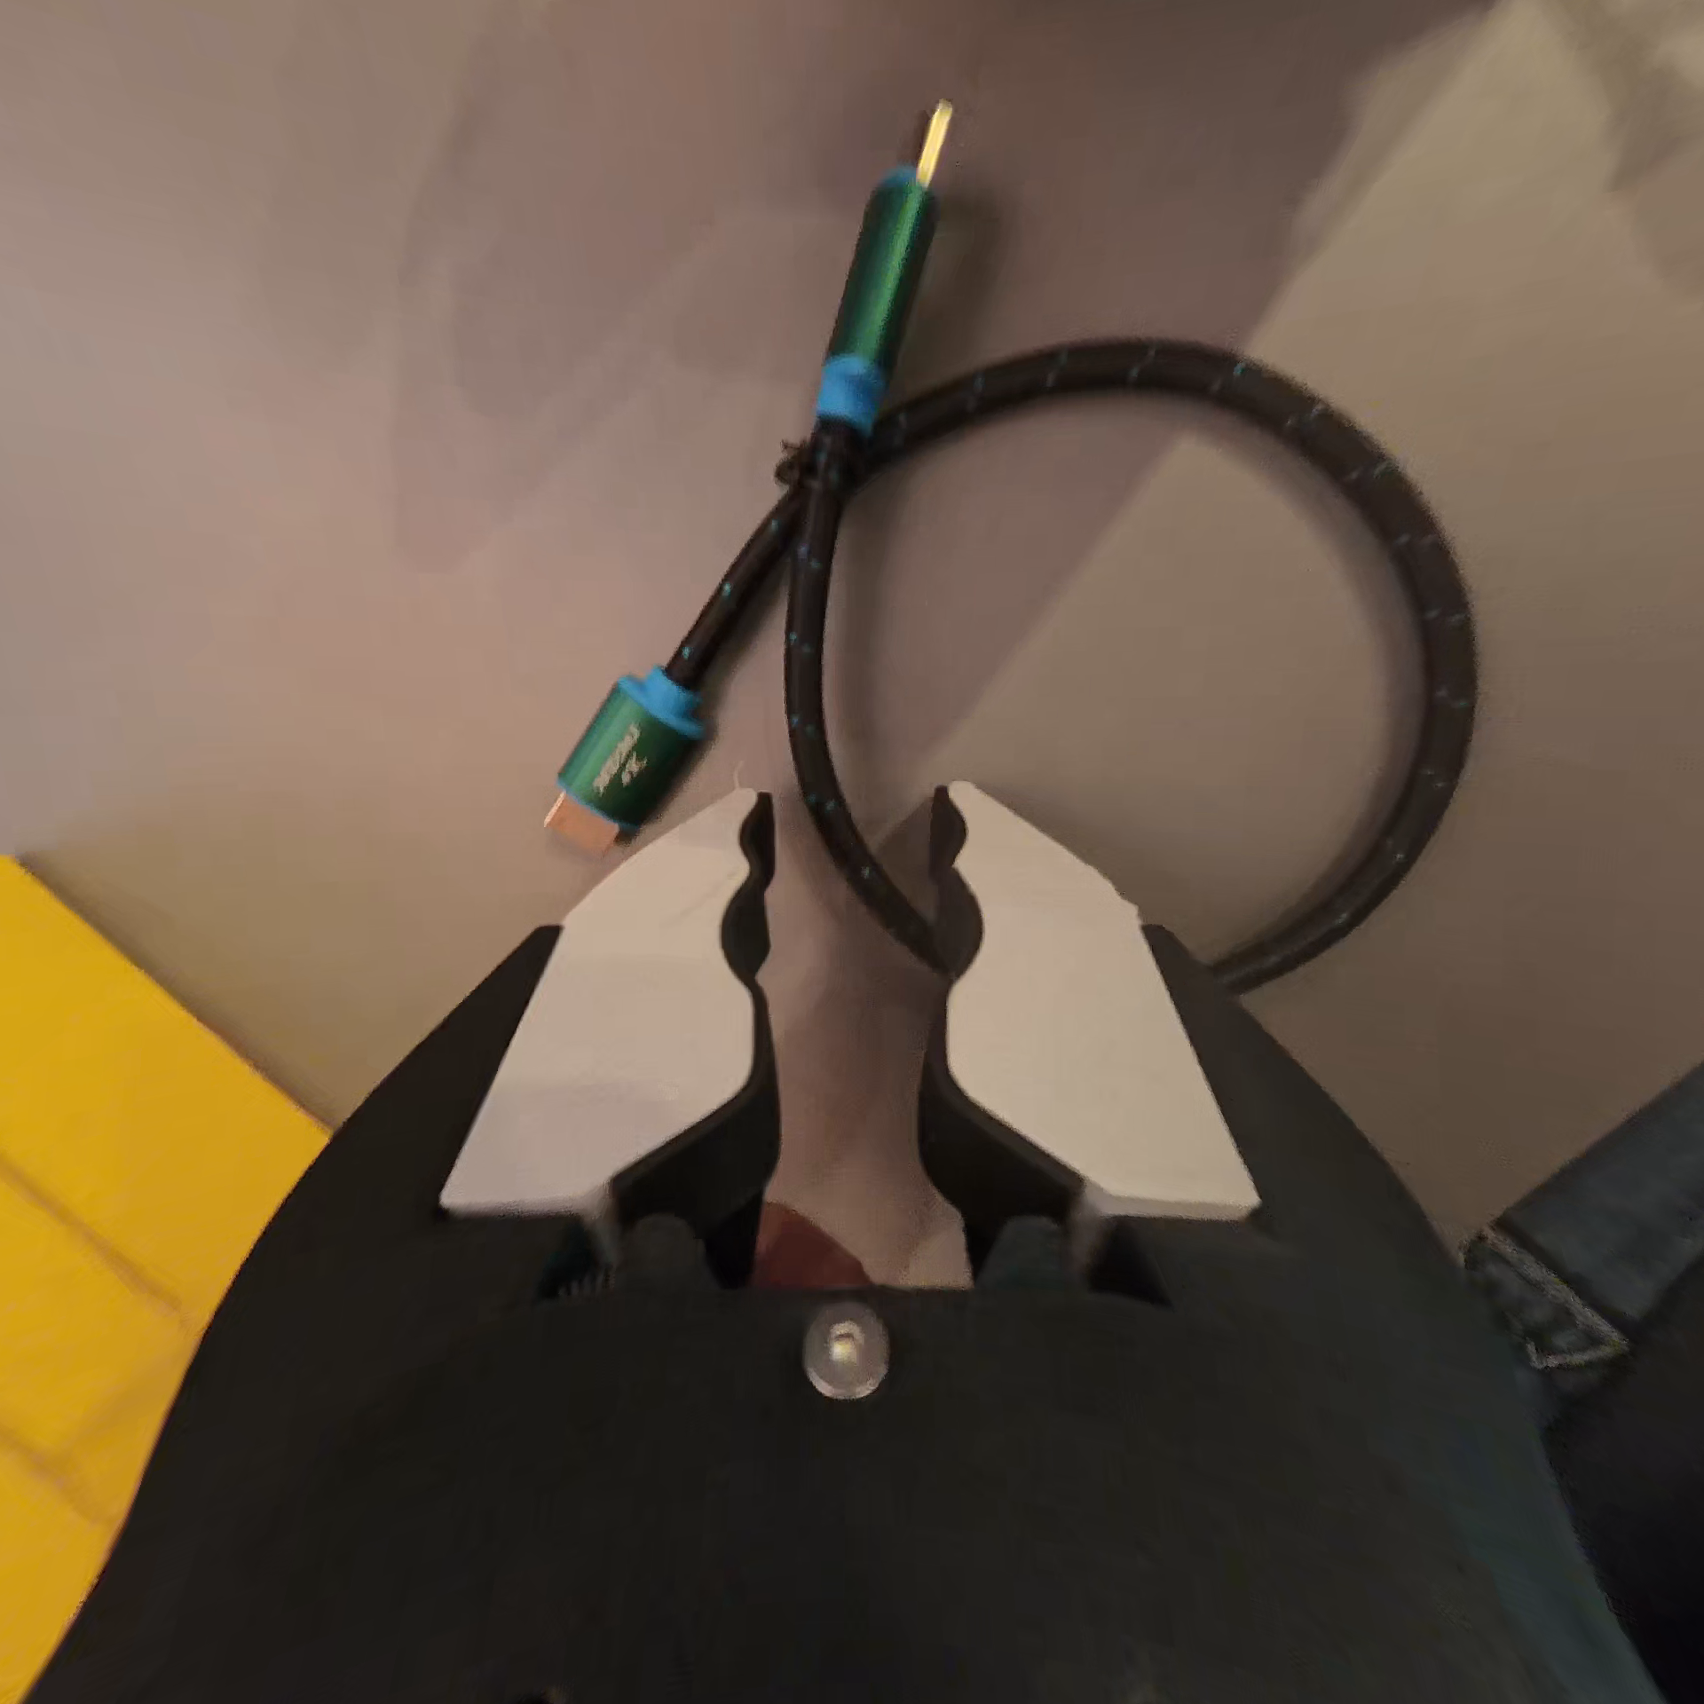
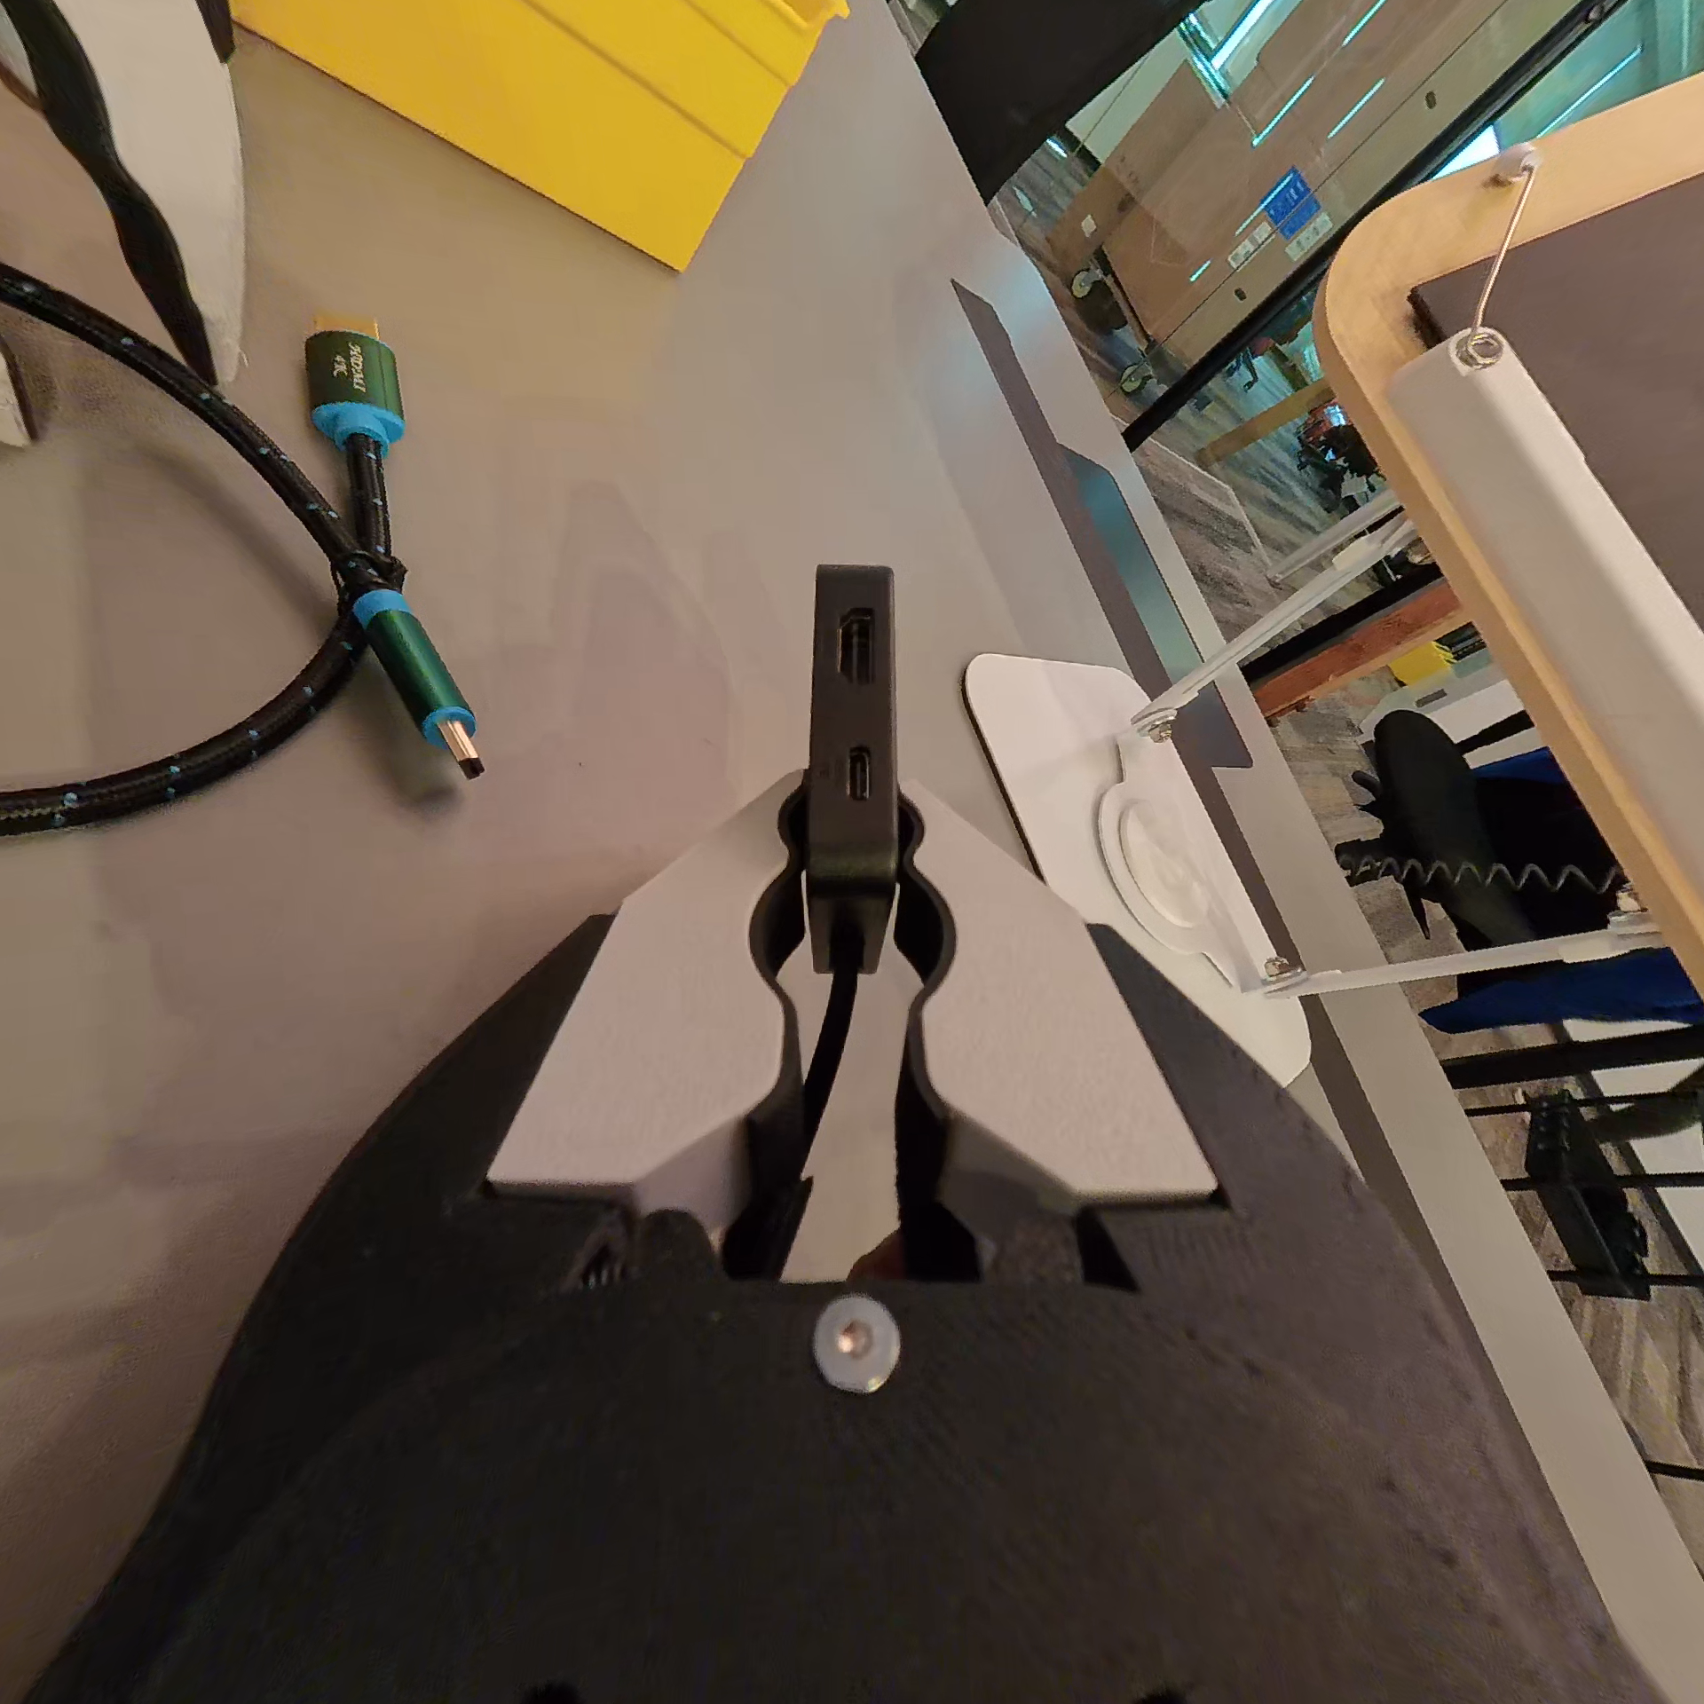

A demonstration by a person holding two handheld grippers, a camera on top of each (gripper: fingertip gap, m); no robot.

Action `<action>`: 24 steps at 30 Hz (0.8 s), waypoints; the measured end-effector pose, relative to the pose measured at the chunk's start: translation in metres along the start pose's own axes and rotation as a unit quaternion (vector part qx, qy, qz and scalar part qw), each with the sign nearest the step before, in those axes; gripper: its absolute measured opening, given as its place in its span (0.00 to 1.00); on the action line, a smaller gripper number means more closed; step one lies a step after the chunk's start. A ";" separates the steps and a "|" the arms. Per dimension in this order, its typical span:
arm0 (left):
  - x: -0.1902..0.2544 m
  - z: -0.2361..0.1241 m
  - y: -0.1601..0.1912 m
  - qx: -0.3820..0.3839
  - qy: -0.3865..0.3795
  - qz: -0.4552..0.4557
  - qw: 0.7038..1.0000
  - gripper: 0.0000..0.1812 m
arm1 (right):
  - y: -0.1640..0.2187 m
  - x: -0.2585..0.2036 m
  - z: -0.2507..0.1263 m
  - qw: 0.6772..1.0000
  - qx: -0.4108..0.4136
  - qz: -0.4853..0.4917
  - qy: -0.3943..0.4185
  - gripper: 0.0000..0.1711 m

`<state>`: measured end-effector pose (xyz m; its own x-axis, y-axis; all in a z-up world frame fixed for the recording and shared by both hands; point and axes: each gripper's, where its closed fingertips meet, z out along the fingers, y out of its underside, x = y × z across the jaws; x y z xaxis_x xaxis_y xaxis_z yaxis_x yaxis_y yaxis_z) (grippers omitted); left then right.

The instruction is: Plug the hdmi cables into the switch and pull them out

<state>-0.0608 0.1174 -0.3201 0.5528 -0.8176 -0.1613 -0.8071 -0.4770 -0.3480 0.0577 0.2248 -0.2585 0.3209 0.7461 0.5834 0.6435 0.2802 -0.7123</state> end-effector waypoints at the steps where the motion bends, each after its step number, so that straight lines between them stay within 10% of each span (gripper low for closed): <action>1: 0.002 0.001 -0.003 0.008 0.008 -0.002 1.000 0.11 | 0.000 0.000 0.000 1.000 0.000 0.000 0.000 0.06; 6: -0.015 0.004 -0.003 -0.043 -0.055 0.198 0.978 0.06 | 0.000 0.001 -0.001 1.000 0.001 0.001 0.000 0.06; 14: -0.029 0.005 -0.015 -0.079 -0.077 0.501 0.858 0.04 | 0.000 0.001 -0.001 1.000 0.001 0.001 0.000 0.06; 17: -0.046 -0.007 -0.014 -0.093 -0.066 0.430 0.896 0.22 | 0.000 0.002 -0.002 1.000 0.000 0.001 0.001 0.06; 24: -0.023 -0.026 -0.047 0.035 -0.022 0.167 0.985 0.16 | -0.001 0.000 0.000 1.000 0.001 0.000 0.000 0.06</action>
<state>-0.0407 0.1507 -0.2762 0.2689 -0.9095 -0.3171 -0.9302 -0.1598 -0.3305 0.0571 0.2245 -0.2578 0.3209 0.7460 0.5835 0.6417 0.2819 -0.7133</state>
